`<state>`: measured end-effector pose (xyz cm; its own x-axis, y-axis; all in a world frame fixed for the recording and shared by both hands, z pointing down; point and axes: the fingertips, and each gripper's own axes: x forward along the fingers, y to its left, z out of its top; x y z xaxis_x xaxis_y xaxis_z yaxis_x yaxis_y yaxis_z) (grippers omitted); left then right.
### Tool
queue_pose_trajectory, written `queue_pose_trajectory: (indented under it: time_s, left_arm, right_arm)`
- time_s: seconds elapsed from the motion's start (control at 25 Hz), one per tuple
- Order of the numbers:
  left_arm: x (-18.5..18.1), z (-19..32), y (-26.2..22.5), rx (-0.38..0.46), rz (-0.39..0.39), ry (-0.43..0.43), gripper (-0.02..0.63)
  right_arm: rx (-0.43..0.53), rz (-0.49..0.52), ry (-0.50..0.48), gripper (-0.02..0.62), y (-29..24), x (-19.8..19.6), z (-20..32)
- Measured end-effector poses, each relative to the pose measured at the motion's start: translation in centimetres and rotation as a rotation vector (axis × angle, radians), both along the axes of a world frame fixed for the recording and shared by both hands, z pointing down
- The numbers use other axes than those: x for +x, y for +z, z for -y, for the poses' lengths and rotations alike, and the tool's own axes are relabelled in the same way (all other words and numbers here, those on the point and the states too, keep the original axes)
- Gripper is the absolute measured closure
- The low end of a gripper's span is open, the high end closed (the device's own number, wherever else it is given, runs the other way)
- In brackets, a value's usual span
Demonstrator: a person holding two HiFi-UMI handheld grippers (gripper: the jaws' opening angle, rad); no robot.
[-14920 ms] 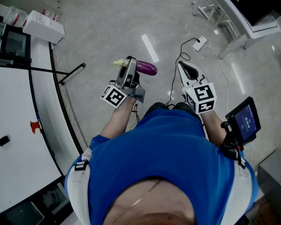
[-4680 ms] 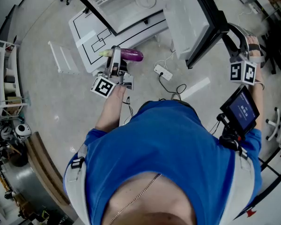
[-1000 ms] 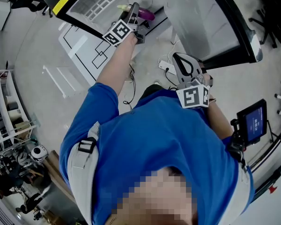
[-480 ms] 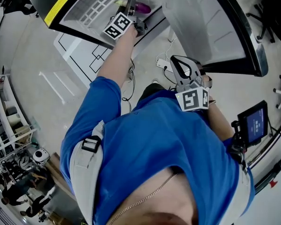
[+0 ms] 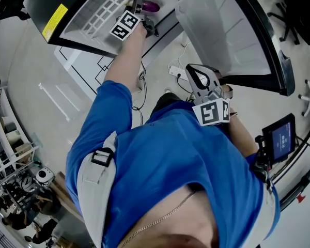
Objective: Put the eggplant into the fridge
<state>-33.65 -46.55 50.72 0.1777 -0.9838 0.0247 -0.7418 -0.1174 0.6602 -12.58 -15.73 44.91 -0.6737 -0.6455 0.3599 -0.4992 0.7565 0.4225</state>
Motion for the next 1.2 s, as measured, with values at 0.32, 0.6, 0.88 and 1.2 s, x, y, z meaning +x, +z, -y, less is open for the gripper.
queue_pose_trajectory:
  time_s: [0.32,0.6,0.88,1.2]
  left_arm:
    - [-0.5,1.4,1.3,-0.057,0.048,-0.008,0.415]
    - [-0.7,2.2,2.6,-0.111,0.101,0.002,0.414]
    - [-0.8,3.2,3.2,-0.144,0.156,0.016,0.414]
    - [-1.2,4.4,3.8,-0.193,0.221,-0.007,0.413]
  right_arm:
    - [-0.004,0.003,0.015,0.577,0.0,0.3,0.1]
    - [-0.010,0.006,0.016,0.577,-0.1,0.1,0.3]
    - [-0.012,0.010,0.017,0.577,-0.3,0.1,0.5]
    - [-0.013,0.016,0.028,0.577,-0.5,0.3,0.6]
